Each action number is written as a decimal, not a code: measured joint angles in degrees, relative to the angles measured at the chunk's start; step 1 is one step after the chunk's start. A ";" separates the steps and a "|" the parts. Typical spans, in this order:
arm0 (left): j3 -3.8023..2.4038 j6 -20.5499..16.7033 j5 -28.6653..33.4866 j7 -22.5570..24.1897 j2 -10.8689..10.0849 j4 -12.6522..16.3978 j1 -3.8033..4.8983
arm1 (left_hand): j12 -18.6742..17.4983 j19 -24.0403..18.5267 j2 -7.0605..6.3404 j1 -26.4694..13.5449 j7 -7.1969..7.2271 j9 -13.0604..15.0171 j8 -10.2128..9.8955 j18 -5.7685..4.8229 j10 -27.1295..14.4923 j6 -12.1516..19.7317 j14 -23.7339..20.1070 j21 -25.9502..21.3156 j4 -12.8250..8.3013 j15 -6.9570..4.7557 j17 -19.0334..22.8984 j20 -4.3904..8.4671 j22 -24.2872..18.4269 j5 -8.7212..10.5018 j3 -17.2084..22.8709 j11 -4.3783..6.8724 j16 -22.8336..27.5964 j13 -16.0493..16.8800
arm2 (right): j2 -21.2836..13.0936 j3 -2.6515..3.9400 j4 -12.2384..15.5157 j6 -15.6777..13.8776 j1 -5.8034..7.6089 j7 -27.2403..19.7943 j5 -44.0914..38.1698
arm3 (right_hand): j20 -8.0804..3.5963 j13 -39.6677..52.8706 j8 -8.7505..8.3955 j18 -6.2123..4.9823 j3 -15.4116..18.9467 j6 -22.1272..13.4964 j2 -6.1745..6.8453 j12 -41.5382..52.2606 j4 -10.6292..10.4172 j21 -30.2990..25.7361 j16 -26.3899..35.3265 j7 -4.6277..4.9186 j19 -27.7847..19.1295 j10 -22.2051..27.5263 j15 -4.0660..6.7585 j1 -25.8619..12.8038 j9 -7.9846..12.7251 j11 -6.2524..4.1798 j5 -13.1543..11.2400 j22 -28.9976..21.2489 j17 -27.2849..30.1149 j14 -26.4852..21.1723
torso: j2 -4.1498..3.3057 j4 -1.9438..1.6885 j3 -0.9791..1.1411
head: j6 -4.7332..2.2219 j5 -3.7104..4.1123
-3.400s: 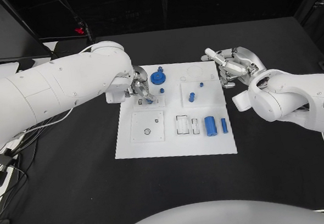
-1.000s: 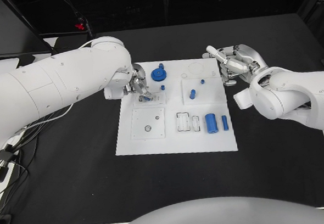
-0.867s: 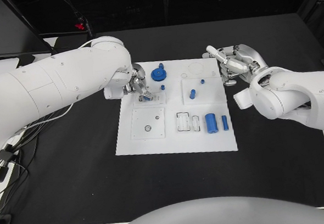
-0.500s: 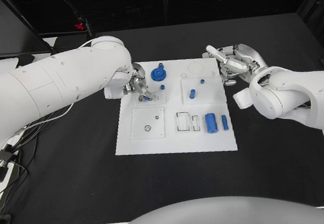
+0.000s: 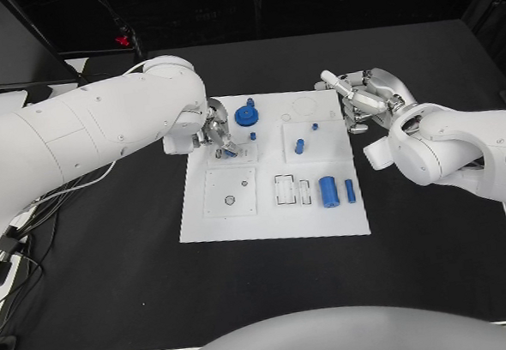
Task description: Assemble the parts on the task board
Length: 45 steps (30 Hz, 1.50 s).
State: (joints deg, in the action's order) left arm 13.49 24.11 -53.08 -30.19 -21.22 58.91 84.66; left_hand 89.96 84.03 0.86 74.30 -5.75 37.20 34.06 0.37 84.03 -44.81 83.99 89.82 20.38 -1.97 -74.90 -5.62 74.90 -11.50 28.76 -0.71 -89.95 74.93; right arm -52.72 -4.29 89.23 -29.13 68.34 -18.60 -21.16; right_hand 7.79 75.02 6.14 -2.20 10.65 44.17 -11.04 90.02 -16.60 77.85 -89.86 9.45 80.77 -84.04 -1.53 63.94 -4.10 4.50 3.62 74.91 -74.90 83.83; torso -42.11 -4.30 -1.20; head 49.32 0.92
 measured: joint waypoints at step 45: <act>-0.07 0.89 0.03 -0.87 0.55 -0.54 -0.07 | 0.00 -0.21 -2.17 -4.87 0.49 1.00 0.01 0.00 0.00 -0.25 0.01 0.00 -4.32 0.01 0.00 -0.21 0.00 1.11 3.08 -0.40 0.00 0.00 | -0.10 0.00 0.14 0.02 0.00 0.00 0.00 | 0.00 0.00 0.29 0.00 0.16 0.00 -0.30 0.00 -0.16 0.00 0.00 0.00 0.00 0.00 0.00 0.30 -0.04 0.00 0.00 0.00 0.00 0.00 | 0.03 -0.03 0.01 | 0.52 0.21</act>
State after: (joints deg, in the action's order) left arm 13.43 25.00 -53.05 -31.06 -20.67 58.37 84.59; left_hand 89.96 83.82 -1.31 69.44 -5.25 38.20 34.07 0.37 84.03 -45.05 83.99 89.82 16.06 -1.97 -74.91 -5.83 74.90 -10.39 31.84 -1.11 -89.95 74.93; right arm -52.82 -4.29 89.38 -29.12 68.34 -18.60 -21.16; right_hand 7.79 75.02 6.43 -2.20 10.81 44.17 -11.34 90.02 -16.76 77.85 -89.86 9.45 80.77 -84.04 -1.53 64.24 -4.14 4.50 3.62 74.91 -74.90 83.83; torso -42.08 -4.33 -1.19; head 49.84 1.13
